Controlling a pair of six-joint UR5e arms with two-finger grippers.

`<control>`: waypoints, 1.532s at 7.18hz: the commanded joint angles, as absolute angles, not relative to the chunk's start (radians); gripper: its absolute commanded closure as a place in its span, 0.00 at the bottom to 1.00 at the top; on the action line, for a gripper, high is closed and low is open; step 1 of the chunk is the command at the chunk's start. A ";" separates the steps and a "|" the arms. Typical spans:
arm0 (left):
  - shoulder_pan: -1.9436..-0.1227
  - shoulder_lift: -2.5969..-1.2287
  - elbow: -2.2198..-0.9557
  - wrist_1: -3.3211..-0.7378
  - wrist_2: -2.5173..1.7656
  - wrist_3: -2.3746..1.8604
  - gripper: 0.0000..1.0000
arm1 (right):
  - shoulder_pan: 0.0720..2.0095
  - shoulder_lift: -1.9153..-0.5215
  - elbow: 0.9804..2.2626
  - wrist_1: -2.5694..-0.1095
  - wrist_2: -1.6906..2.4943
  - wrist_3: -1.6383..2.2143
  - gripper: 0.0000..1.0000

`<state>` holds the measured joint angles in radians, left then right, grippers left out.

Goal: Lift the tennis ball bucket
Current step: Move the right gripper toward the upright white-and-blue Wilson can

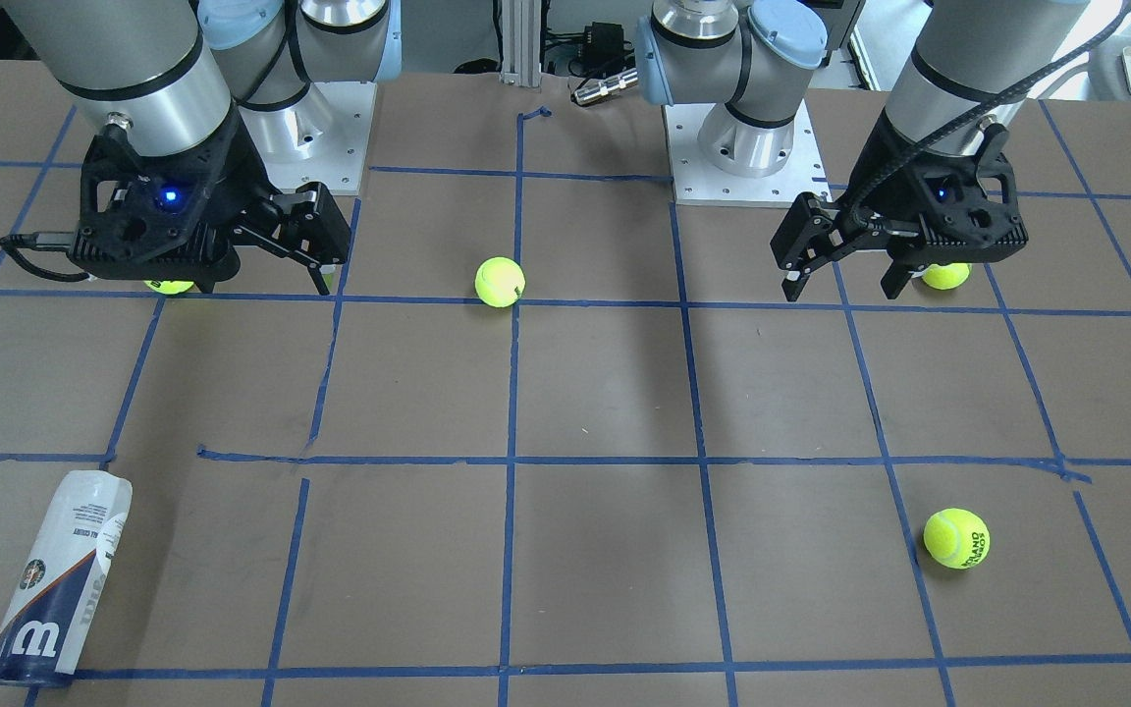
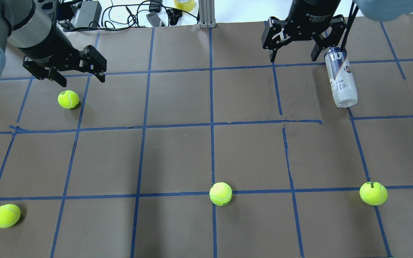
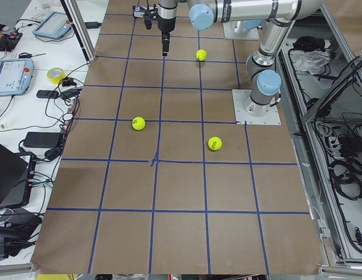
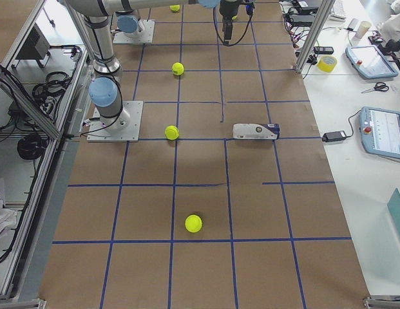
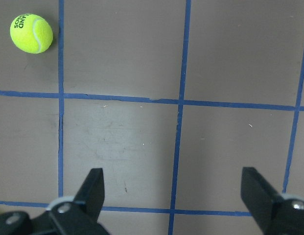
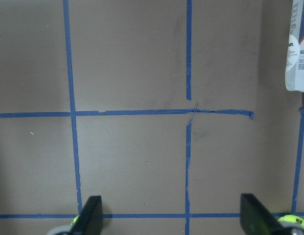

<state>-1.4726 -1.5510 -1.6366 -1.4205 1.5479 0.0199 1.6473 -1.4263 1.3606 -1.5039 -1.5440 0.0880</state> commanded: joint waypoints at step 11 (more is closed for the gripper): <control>-1.473 -1.552 -1.637 -1.420 1.548 0.020 0.00 | 1.326 -1.128 1.358 -1.827 -1.568 0.008 0.00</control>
